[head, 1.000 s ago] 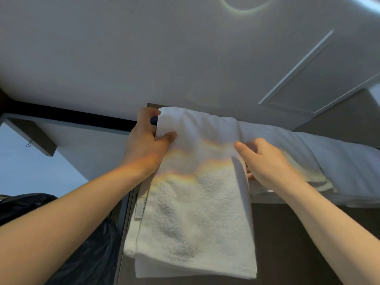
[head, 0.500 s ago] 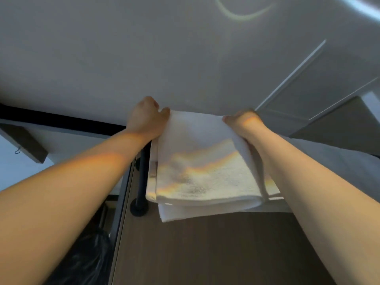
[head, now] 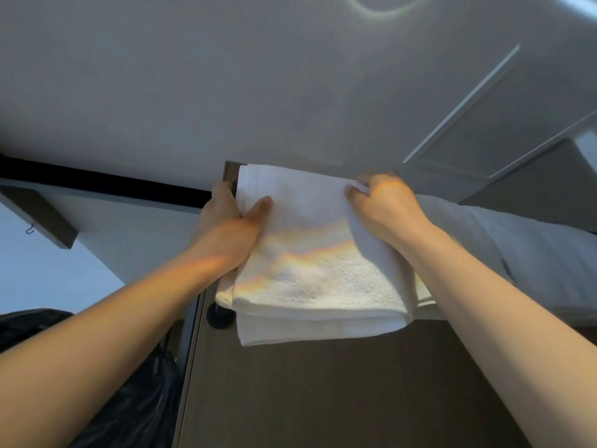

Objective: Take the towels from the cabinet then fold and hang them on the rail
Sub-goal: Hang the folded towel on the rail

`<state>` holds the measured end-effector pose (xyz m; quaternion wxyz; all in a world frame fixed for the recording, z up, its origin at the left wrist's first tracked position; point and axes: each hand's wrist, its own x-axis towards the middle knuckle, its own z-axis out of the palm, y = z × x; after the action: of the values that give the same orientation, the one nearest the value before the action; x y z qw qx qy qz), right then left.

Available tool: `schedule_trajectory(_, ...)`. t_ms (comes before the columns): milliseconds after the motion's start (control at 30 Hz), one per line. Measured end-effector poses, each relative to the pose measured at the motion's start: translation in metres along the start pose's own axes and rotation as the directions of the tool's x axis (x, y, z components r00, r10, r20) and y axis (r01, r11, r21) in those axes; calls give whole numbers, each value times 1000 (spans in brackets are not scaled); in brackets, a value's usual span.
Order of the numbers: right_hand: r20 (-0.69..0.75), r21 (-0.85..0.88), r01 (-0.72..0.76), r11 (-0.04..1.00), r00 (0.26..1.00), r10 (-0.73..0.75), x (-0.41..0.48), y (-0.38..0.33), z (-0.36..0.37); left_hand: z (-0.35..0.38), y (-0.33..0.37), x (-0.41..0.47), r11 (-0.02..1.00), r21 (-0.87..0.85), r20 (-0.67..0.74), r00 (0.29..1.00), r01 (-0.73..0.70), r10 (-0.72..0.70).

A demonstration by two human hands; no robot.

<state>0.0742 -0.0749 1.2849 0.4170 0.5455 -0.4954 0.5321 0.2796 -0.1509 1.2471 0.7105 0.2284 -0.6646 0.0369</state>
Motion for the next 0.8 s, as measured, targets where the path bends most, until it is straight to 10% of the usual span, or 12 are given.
schedule_trajectory(367,111,570,-295,767,952,284,-47,23,0,5,8,1,997,19,-34,996,-81,82)
schedule_trajectory(800,-91,-29,-167,985,982,164,15,19,8,10,10,37,976,206,-183,977,-73,111)
